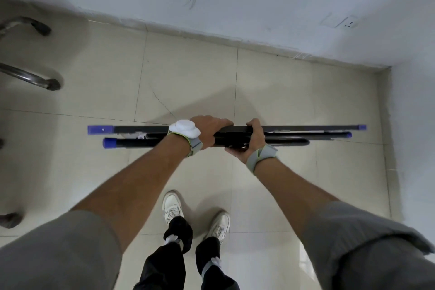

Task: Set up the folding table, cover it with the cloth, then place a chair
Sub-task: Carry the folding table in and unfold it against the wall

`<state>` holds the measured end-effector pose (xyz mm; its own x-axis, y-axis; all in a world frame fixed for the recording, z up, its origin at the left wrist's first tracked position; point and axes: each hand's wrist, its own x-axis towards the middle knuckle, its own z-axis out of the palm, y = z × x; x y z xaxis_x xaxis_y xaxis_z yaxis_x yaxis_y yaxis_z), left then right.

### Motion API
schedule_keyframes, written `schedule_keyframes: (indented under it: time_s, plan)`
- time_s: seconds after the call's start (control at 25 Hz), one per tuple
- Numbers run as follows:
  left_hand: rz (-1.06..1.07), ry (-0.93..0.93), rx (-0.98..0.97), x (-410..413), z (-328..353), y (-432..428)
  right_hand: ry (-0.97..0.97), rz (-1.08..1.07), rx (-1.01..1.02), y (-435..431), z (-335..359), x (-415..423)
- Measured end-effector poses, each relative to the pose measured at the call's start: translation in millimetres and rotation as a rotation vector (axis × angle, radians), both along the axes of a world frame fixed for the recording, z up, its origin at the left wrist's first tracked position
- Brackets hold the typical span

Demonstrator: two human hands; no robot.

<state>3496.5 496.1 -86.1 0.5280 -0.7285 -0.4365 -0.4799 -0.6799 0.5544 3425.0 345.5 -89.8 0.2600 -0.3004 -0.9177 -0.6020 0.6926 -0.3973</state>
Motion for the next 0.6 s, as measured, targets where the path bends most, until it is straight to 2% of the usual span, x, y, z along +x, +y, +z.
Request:
schedule_keyframes:
  time_s: [0.24,0.44,0.56,0.6]
  plan:
    - [-0.082,-0.005,0.01,23,-23,33,-0.057,-0.139,0.065,33,-27,-3]
    - [-0.031,0.001,0.031,18,-55,53,-0.02,-0.084,0.057,48,-55,3]
    - [-0.004,-0.08,-0.031,15,-69,60,-0.022,-0.045,0.049,48,-63,9]
    - [-0.01,-0.09,0.012,14,-72,57,-0.022,-0.042,0.048,47,-63,7]
